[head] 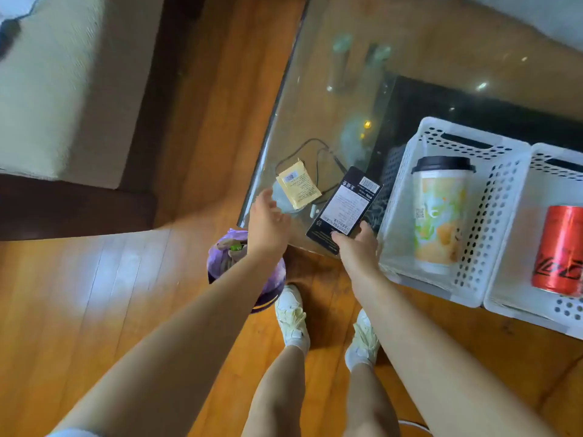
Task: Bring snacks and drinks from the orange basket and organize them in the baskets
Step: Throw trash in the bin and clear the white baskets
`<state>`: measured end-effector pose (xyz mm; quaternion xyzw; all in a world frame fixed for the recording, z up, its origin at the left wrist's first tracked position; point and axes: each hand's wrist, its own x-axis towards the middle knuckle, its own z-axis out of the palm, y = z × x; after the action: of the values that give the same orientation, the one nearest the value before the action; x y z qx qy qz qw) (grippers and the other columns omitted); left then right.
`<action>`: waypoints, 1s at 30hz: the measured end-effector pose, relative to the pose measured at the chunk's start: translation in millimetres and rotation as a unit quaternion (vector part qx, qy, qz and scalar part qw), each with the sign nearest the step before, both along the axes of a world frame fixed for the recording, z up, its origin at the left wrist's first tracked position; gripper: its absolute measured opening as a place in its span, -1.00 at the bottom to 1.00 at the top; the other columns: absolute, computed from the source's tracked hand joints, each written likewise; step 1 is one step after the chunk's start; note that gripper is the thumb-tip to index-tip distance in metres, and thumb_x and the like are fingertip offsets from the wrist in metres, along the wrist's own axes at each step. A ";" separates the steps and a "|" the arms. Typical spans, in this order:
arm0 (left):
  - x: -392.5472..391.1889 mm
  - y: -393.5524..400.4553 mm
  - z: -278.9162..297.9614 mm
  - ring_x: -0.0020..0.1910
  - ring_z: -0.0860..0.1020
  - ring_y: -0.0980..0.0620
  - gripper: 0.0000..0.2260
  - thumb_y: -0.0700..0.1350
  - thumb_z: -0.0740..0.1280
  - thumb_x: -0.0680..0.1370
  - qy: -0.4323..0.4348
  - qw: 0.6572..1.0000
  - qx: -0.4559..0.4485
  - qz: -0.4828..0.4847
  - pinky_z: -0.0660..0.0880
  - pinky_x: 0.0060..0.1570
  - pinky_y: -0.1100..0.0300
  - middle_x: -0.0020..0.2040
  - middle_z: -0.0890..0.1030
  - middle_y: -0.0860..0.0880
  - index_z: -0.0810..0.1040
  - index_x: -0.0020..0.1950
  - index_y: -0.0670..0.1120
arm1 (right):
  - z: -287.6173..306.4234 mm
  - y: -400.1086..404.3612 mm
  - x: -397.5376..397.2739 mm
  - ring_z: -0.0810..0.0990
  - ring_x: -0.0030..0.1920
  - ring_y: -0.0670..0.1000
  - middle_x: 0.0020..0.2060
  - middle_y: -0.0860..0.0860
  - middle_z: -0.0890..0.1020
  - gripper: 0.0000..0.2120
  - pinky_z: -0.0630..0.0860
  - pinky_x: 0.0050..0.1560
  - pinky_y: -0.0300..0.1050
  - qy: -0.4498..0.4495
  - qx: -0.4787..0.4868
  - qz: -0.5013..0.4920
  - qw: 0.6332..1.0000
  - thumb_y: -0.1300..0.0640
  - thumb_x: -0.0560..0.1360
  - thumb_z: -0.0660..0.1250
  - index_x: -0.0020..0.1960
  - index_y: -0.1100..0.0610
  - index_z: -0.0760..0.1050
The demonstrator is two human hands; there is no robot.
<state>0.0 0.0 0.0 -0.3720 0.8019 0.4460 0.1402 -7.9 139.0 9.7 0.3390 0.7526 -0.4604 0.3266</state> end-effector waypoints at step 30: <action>-34.9 -10.3 -52.2 -0.04 0.46 -0.12 -0.79 -0.22 0.36 0.46 -0.002 0.984 -0.152 -0.087 0.30 -0.22 0.13 0.02 0.54 -0.09 0.38 0.02 -0.11 | -50.1 -10.3 -0.9 0.38 0.30 0.09 0.25 0.10 0.41 -0.19 0.50 0.21 0.12 0.108 0.077 -0.023 0.991 0.11 0.21 0.58 0.34 0.12 0.25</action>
<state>-34.9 -10.3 -52.2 -0.3186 0.8896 0.3038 0.1217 -8.8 128.8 -40.3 0.3289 0.8087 -0.4421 0.2057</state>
